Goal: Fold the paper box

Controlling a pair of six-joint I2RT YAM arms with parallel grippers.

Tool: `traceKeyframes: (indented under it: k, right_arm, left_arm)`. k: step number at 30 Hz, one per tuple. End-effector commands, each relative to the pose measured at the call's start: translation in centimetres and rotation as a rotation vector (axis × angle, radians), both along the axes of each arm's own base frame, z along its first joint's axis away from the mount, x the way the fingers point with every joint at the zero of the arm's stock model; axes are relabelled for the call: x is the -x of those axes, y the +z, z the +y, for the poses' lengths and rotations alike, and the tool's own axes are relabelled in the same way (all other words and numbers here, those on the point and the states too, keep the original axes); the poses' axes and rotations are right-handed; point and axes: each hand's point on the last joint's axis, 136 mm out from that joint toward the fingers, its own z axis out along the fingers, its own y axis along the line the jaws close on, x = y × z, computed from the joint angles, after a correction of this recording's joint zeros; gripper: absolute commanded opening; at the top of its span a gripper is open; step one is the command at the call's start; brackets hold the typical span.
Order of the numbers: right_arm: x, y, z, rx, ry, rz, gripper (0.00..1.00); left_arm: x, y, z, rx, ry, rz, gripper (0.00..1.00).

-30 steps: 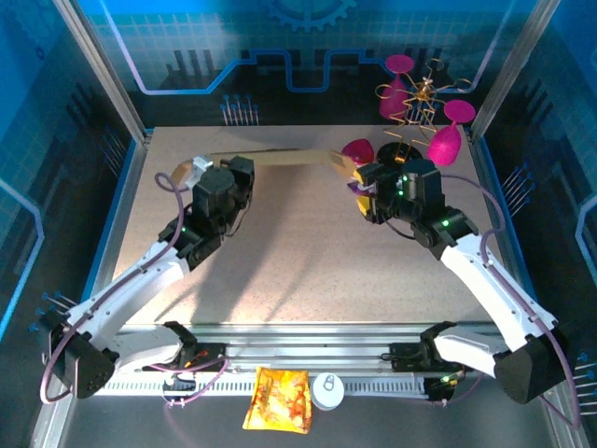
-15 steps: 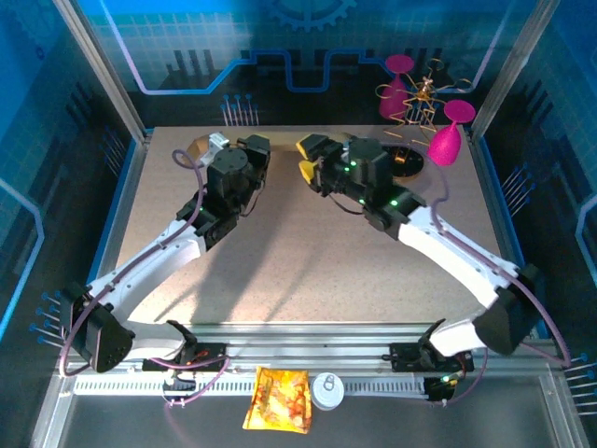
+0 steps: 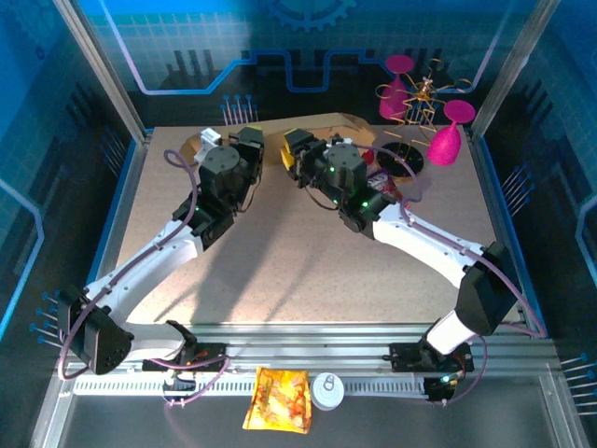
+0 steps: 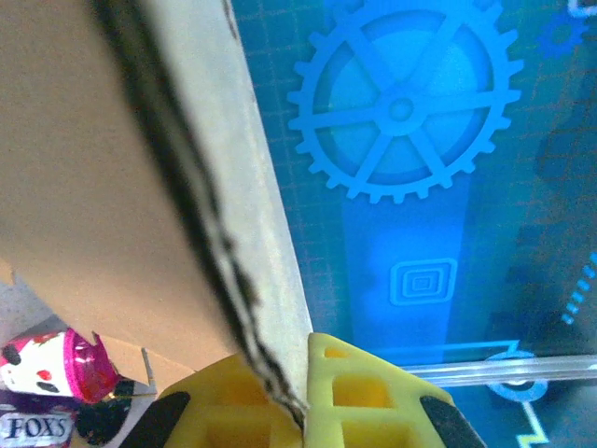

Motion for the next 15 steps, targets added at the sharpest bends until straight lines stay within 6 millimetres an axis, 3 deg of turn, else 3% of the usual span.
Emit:
traceKeyframes:
  k: [1, 5, 10, 15]
  right_arm:
    - [0.9, 3.5, -0.5, -0.108, -0.044, -0.081, 0.39]
    - [2.6, 2.6, -1.3, -0.094, -0.06, -0.057, 0.4]
    - [4.1, 3.6, -2.2, -0.092, -0.083, -0.106, 0.45]
    - [2.9, 3.8, -2.0, -0.119, -0.127, -0.131, 0.56]
  left_arm:
    - [0.7, 0.7, 0.2, 0.025, -0.001, -0.018, 0.0]
    - [0.4, 0.9, 0.7, 0.038, 0.024, -0.027, 0.0]
    - [0.2, 0.5, 0.8, 0.068, 0.03, -0.023, 0.0]
    - [0.4, 0.3, 0.8, 0.073, 0.028, -0.021, 0.0]
